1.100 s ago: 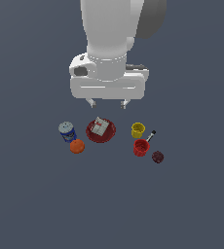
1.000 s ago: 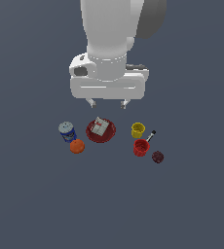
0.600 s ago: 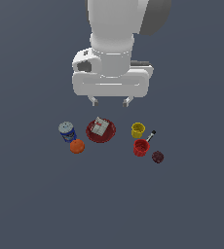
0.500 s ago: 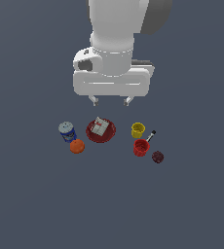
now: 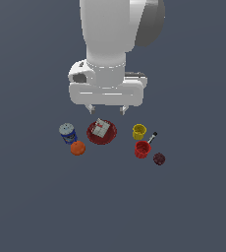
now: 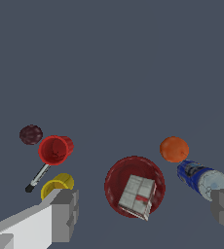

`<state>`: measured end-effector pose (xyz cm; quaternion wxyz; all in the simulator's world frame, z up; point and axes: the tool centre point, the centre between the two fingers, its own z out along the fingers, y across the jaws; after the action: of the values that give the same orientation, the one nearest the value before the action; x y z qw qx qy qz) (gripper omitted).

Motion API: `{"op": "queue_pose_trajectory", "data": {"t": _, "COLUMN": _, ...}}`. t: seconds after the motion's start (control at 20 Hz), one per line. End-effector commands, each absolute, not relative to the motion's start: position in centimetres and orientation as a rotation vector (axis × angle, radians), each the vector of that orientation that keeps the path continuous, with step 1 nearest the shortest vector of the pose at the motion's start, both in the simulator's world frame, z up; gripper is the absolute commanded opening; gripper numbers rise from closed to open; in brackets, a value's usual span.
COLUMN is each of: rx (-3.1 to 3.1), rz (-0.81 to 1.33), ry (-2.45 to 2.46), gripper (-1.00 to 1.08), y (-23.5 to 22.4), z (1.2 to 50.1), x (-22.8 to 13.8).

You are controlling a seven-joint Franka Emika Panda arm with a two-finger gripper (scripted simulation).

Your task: Pick up a designated object from a clutter of objects.

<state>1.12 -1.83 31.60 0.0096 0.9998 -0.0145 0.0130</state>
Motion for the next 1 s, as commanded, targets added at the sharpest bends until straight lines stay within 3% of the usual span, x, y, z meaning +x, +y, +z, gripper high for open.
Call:
{"op": "queue_pose_trajectory", "data": {"t": 0.0, "rx": 3.128, "rz": 0.036, "ry": -0.077, "gripper": 1.0, "y": -2.8, "z": 30.1, "x": 1.4}}
{"op": "queue_pose_trajectory", "data": {"t": 0.45, "rx": 3.141, "rz": 0.02, "ry": -0.273, "gripper": 1.0, "y": -9.0, "z": 21.2, "x": 2.0}}
{"op": "queue_pose_trajectory", "data": {"t": 0.95, "rx": 3.111, "rz": 0.005, "ry": -0.482, "gripper": 1.0, "y": -15.7, "z": 12.2, "x": 0.0}}
